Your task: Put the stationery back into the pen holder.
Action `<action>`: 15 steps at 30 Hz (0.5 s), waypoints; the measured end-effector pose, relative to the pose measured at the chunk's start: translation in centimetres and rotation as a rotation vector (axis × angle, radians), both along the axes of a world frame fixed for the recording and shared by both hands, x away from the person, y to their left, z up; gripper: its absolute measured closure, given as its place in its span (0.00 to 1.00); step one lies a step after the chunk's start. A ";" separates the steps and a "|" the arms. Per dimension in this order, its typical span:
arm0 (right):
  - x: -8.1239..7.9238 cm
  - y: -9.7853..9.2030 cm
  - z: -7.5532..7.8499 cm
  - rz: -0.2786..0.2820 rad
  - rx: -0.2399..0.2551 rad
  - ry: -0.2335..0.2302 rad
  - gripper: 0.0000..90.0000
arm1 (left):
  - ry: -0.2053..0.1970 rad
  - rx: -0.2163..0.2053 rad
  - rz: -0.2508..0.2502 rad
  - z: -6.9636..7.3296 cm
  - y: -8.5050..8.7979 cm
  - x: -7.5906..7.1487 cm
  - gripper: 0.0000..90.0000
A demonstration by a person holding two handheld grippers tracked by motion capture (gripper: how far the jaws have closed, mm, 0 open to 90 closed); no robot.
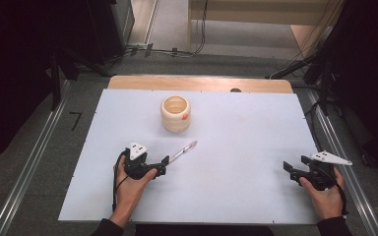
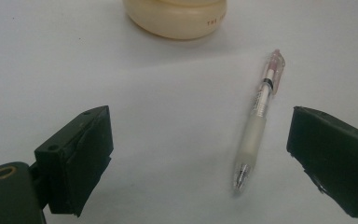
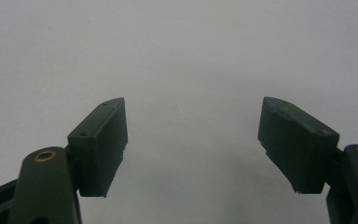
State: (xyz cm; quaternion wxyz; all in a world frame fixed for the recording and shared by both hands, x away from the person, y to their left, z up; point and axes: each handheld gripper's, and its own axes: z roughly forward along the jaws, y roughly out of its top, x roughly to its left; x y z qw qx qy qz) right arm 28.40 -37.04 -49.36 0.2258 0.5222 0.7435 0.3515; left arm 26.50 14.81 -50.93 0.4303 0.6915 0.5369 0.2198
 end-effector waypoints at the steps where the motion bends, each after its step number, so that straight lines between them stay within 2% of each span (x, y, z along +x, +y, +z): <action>1: 0.0 0.0 0.0 0.000 0.000 -0.001 0.25 | 0.003 0.002 -0.006 0.0 0.0 0.0 0.08; 15: 0.0 0.0 0.0 -0.002 0.002 0.001 0.25 | 0.027 -0.001 -0.042 -0.2 -0.6 0.2 0.17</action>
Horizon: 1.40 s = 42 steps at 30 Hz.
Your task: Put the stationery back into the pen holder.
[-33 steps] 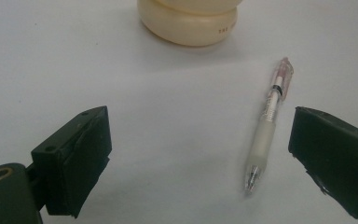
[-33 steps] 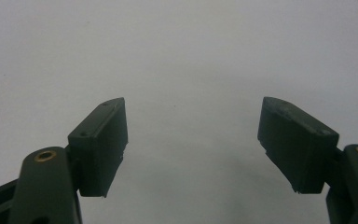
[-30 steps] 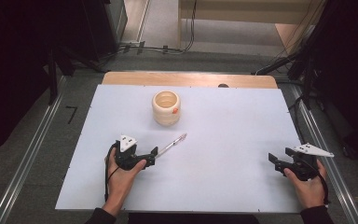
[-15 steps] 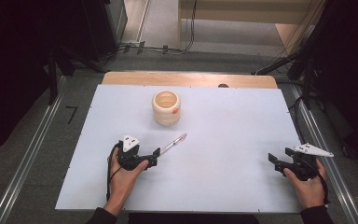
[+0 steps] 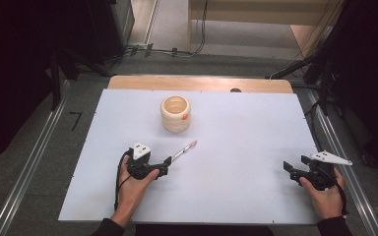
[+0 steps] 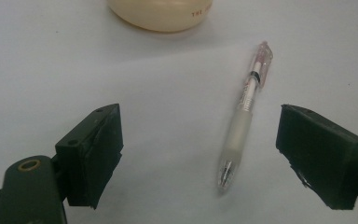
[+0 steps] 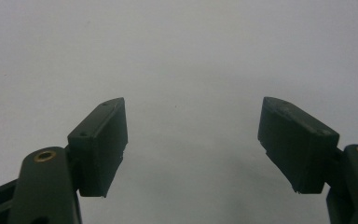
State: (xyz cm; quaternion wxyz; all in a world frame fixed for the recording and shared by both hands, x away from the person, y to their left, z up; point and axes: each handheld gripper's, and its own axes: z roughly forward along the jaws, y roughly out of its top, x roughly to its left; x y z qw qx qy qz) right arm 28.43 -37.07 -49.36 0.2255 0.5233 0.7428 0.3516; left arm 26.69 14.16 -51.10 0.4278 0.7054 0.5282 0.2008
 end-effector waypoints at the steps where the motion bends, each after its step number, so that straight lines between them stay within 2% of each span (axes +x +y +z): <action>1: 0.0 0.0 0.0 0.000 0.001 0.000 0.25 | 0.002 0.003 -0.003 0.0 -0.1 0.0 0.18; 9: 0.0 0.0 0.0 0.001 0.002 0.002 0.25 | 0.021 0.020 -0.022 -0.1 -0.5 0.2 0.23; 12: 0.0 0.0 0.0 0.002 0.001 0.002 0.25 | 0.023 0.040 -0.020 -0.1 -0.6 0.3 0.26; 20: 0.0 0.0 0.0 0.002 -0.003 0.002 0.25 | 0.026 0.062 -0.035 -0.1 -1.0 0.3 0.36; 28: 0.0 0.0 0.0 0.002 -0.003 0.004 0.25 | 0.042 0.085 -0.060 -0.3 -1.3 0.3 0.54; 42: 0.1 0.0 -0.1 0.004 -0.006 0.006 0.25 | 0.049 0.090 -0.103 -0.4 -1.6 0.1 0.79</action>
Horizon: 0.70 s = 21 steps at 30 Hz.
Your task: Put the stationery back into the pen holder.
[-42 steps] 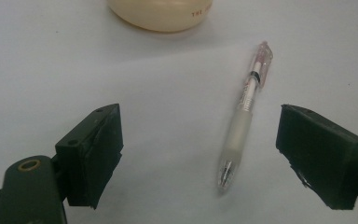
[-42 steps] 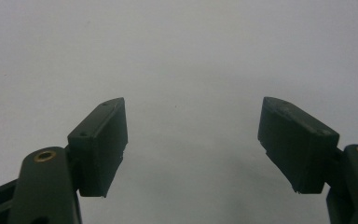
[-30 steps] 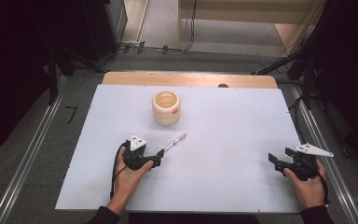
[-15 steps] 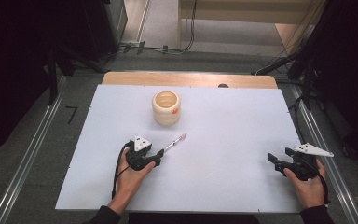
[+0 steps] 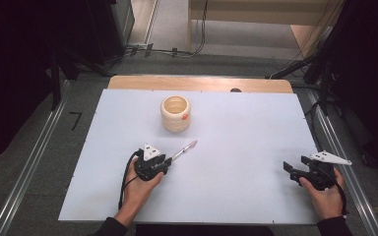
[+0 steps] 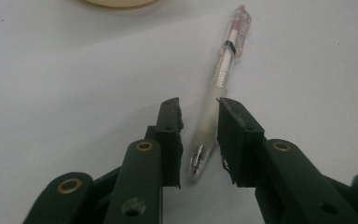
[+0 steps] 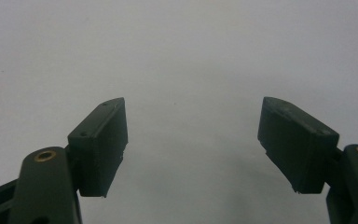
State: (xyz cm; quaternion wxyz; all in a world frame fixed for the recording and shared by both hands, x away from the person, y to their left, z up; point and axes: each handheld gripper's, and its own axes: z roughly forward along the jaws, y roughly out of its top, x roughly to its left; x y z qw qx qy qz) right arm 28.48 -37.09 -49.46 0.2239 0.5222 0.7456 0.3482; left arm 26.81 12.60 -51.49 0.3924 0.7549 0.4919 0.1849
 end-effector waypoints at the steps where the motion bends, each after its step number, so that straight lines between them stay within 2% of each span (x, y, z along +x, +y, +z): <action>1: 0.0 0.0 0.0 0.000 0.000 0.000 0.25 | 0.003 0.001 -0.004 0.0 0.0 0.0 0.80; 10: 0.0 0.0 0.0 -0.001 -0.001 0.002 0.25 | -0.004 0.012 -0.018 -0.1 -0.2 -0.1 0.87; 15: 0.0 0.1 0.0 0.004 -0.001 0.000 0.25 | -0.001 -0.006 -0.021 -0.1 -0.1 -0.1 0.89; 18: -0.1 0.0 0.0 0.003 -0.002 -0.001 0.25 | -0.003 -0.031 -0.017 0.1 0.1 -0.1 0.89; 21: 0.0 0.0 0.0 0.002 -0.001 0.001 0.25 | -0.026 -0.050 -0.005 0.5 0.3 -0.3 0.89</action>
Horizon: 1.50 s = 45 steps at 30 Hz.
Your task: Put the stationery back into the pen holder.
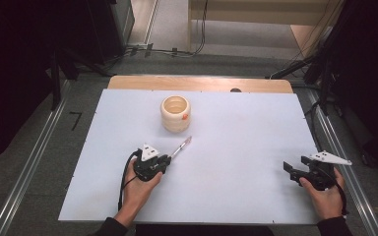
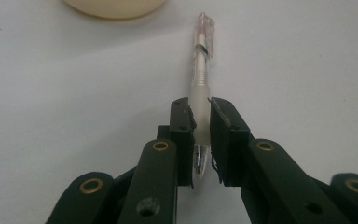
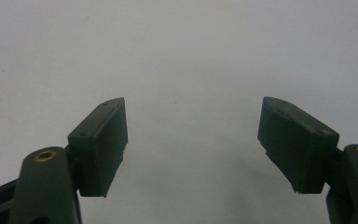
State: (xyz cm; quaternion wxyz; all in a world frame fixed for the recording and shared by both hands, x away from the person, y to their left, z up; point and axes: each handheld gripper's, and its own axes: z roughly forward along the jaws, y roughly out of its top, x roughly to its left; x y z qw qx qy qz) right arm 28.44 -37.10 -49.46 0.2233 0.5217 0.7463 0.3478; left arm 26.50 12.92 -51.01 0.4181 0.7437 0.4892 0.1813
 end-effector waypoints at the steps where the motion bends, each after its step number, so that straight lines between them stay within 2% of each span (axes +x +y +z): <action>1: 0.0 0.0 0.0 0.000 0.000 0.000 0.25 | -0.010 -0.010 0.003 0.2 0.1 -0.1 0.89; 10: 0.1 0.1 0.0 -0.002 0.001 0.005 0.25 | -0.092 -0.062 0.042 1.6 0.9 -0.6 0.89; 20: 0.1 0.1 -0.1 0.001 -0.001 0.004 0.25 | -0.153 -0.102 0.063 3.1 1.4 -0.5 0.90; 32: 0.2 0.1 -0.1 0.000 -0.003 0.009 0.25 | -0.178 -0.106 0.069 3.7 1.6 -0.2 0.90; 38: 0.2 0.1 -0.2 -0.001 -0.002 0.011 0.25 | -0.207 -0.129 0.068 4.4 1.6 -0.1 0.91; 45: 0.2 0.1 -0.2 0.000 -0.002 0.012 0.25 | -0.216 -0.141 0.068 4.8 1.8 0.0 0.91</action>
